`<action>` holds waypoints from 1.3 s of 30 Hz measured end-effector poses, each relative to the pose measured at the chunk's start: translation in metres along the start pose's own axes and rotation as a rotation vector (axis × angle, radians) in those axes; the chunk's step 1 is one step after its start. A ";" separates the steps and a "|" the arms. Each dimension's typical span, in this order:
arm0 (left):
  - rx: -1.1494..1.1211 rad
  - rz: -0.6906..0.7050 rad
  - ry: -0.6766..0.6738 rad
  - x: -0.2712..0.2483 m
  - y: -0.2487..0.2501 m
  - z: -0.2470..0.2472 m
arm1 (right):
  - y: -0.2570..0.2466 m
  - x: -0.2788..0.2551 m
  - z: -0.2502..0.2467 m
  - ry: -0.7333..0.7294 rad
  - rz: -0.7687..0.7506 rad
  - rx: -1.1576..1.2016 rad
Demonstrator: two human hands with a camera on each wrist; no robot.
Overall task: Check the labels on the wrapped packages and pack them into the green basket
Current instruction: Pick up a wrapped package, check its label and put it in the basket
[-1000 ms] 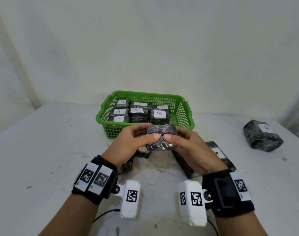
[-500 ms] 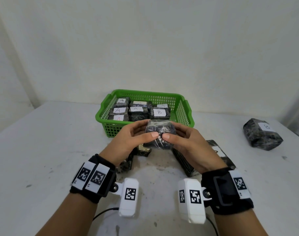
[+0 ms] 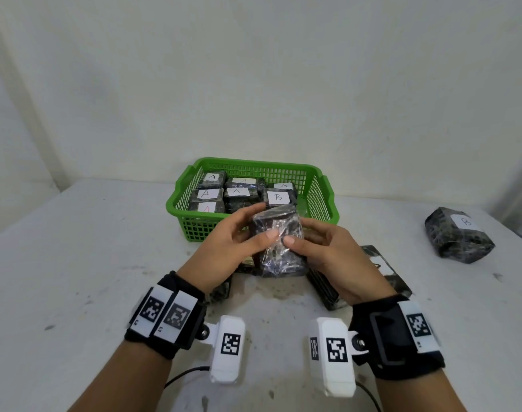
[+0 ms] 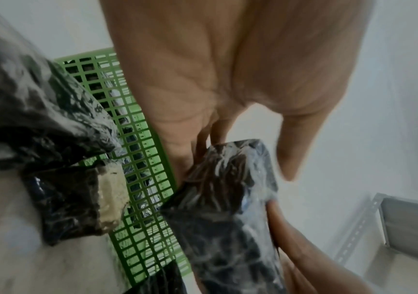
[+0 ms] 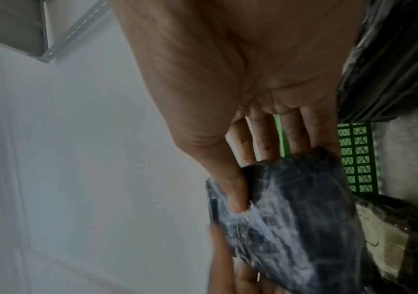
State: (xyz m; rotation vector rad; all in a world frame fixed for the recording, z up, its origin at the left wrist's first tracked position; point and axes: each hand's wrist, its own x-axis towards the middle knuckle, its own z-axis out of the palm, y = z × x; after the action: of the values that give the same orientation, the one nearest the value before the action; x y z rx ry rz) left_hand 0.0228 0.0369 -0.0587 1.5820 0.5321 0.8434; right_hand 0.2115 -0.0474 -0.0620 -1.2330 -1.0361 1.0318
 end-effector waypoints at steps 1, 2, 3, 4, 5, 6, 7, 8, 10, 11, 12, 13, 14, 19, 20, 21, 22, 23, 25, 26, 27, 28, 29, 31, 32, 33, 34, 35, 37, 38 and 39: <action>0.005 0.012 0.041 0.001 0.000 0.000 | -0.001 -0.001 0.000 0.007 -0.029 -0.022; 0.020 0.034 0.074 0.002 0.000 0.000 | -0.002 -0.001 -0.001 0.007 -0.062 -0.047; 0.036 0.060 0.096 0.002 0.000 -0.001 | -0.002 -0.002 -0.001 0.001 -0.083 -0.062; 0.037 0.089 0.105 0.002 0.000 -0.002 | -0.003 -0.002 0.000 -0.002 -0.092 -0.070; 0.027 0.115 0.109 0.001 0.000 -0.004 | -0.003 -0.001 0.001 -0.005 -0.083 -0.067; 0.012 0.139 0.105 0.001 0.000 -0.004 | -0.004 -0.001 0.001 -0.008 -0.054 -0.053; 0.005 0.161 0.097 0.001 -0.001 -0.004 | -0.004 -0.002 0.002 -0.019 -0.011 -0.036; 0.011 0.179 0.082 0.000 -0.001 -0.003 | -0.006 -0.003 0.004 -0.039 0.032 -0.019; 0.052 0.210 0.047 -0.001 -0.001 0.000 | -0.009 -0.006 0.005 -0.073 0.089 0.008; 0.073 0.216 0.036 -0.001 0.000 0.001 | -0.010 -0.007 0.004 -0.071 0.100 0.026; 0.085 0.212 0.020 -0.002 0.000 0.001 | -0.011 -0.007 0.004 -0.059 0.094 0.043; 0.098 0.203 0.000 -0.002 0.000 -0.001 | -0.011 -0.006 0.004 -0.046 0.075 0.051; 0.112 0.185 -0.020 -0.002 -0.001 -0.002 | -0.010 -0.005 0.003 -0.031 0.049 0.051; 0.030 -0.032 0.009 0.000 -0.002 0.001 | -0.002 0.002 -0.003 0.012 -0.047 0.040; 0.015 -0.039 0.032 0.001 -0.002 0.001 | -0.001 0.003 -0.003 0.007 -0.062 0.026; 0.009 -0.028 0.055 0.002 -0.002 0.001 | -0.001 0.003 -0.004 0.003 -0.072 0.025; 0.005 -0.008 0.071 0.002 -0.001 0.000 | -0.001 0.003 -0.004 -0.001 -0.080 0.035; 0.003 0.009 0.078 0.002 0.000 -0.001 | -0.001 0.003 -0.004 -0.005 -0.090 0.045; -0.001 0.021 0.064 0.001 0.000 -0.005 | -0.003 0.002 -0.003 -0.007 -0.108 0.044; -0.010 0.019 0.046 0.000 0.000 -0.006 | -0.003 0.002 -0.002 -0.006 -0.119 0.035; -0.024 0.013 0.023 0.000 0.001 -0.006 | -0.003 0.002 -0.002 -0.005 -0.134 0.024; -0.039 0.007 0.006 -0.001 0.001 -0.006 | -0.002 0.002 -0.002 0.001 -0.149 0.015; -0.050 0.005 -0.001 -0.001 0.001 -0.006 | -0.002 0.002 -0.003 0.006 -0.159 0.010; -0.042 0.011 0.019 -0.001 0.001 -0.006 | -0.001 0.003 -0.005 -0.011 -0.151 0.014; -0.029 0.019 0.037 -0.001 0.001 -0.006 | -0.001 0.003 -0.006 -0.033 -0.139 0.016; -0.018 0.031 0.052 0.000 0.000 -0.006 | -0.002 0.002 -0.006 -0.058 -0.128 0.010; -0.012 0.040 0.059 0.000 0.000 -0.006 | -0.002 0.001 -0.006 -0.080 -0.122 -0.004; -0.014 0.045 0.057 -0.001 0.000 -0.006 | -0.003 0.001 -0.006 -0.091 -0.126 -0.022; -0.050 0.031 0.019 -0.001 0.000 -0.007 | -0.003 -0.001 -0.007 -0.077 -0.154 -0.063; -0.072 0.020 -0.012 -0.002 0.001 -0.007 | -0.003 -0.001 -0.008 -0.060 -0.169 -0.078; -0.083 0.014 -0.038 -0.002 0.001 -0.006 | -0.003 -0.001 -0.009 -0.049 -0.178 -0.085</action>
State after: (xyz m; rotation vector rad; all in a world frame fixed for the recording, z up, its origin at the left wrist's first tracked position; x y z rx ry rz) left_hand 0.0165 0.0394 -0.0579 1.5248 0.4541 0.8342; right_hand 0.2204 -0.0502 -0.0595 -1.1645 -1.2157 0.8917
